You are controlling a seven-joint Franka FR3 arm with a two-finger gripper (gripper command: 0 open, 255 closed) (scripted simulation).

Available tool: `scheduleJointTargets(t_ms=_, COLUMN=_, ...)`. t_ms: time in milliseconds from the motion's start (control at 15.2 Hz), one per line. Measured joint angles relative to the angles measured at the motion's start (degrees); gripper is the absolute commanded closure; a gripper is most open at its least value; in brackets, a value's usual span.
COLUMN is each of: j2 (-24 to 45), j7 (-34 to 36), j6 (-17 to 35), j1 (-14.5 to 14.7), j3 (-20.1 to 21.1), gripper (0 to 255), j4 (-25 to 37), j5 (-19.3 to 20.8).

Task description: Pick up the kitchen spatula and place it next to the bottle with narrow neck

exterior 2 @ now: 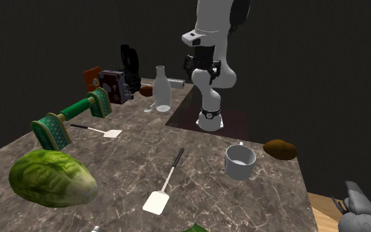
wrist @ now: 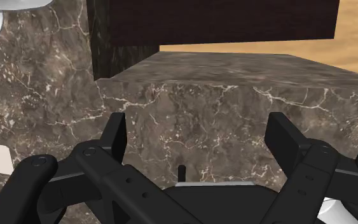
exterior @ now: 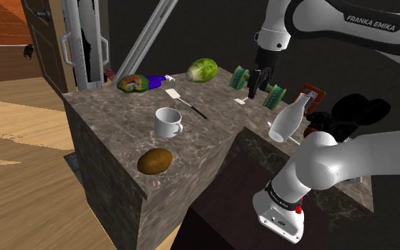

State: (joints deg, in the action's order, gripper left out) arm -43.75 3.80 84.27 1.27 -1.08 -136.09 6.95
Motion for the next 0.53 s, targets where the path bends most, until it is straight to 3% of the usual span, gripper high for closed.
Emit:
scheduleJointTargets(t_ms=198, j2=2.1, j7=0.0, j6=2.1, j1=0.0, j3=-0.4, gripper=0, j4=0.1, j5=0.0)
scheduleJointTargets(t_ms=528, j2=10.7, j7=-0.5, j6=10.6, j1=-0.1, j3=-1.9, gripper=0, j4=1.1, j5=-0.3)
